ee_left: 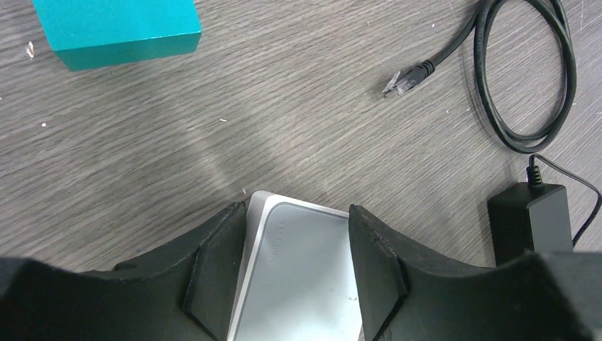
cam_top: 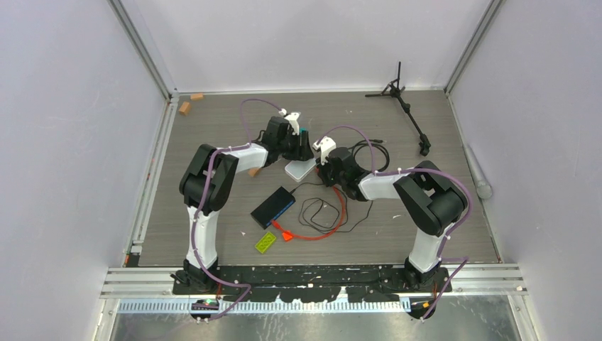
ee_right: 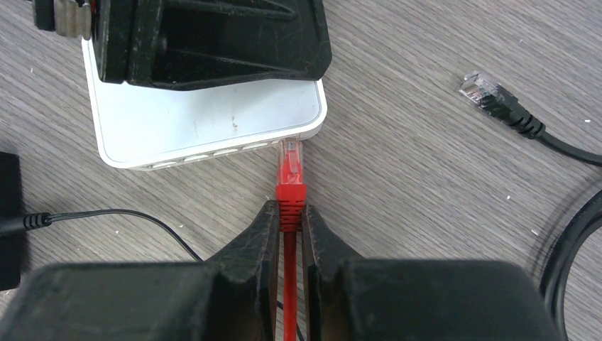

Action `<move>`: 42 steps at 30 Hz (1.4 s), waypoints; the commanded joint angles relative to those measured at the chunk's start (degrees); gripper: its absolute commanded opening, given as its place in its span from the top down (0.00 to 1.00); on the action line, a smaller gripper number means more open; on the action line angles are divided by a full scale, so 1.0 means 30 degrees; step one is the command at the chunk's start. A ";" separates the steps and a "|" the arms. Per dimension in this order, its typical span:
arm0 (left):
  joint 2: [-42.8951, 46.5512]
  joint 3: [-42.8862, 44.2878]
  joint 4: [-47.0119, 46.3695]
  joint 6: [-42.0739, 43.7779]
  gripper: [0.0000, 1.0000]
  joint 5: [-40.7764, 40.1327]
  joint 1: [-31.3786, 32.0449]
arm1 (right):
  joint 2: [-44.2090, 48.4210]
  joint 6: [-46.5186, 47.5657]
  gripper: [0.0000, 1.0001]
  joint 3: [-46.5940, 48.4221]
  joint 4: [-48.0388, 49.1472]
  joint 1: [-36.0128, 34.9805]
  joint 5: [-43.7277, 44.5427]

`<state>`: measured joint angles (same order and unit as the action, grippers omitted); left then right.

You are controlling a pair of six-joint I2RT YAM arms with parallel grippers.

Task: Insert the plug into the switch port
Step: Insert the connector into the switch port.

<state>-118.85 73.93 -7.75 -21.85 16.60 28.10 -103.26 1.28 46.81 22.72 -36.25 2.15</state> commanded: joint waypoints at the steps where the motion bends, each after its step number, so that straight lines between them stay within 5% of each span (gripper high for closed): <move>1: -0.0674 0.0074 0.1484 0.0164 0.43 0.0283 0.0037 | 0.0351 0.0415 0.99 0.0558 0.0769 0.0029 -0.0149; 42: -0.0646 0.0006 0.1733 0.0221 0.44 0.0251 0.0039 | 0.1459 0.0599 1.00 0.1112 0.0399 0.0031 -0.0454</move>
<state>-118.85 73.93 -7.64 -21.82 16.58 28.03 -102.59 2.70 48.66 19.66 -36.25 1.37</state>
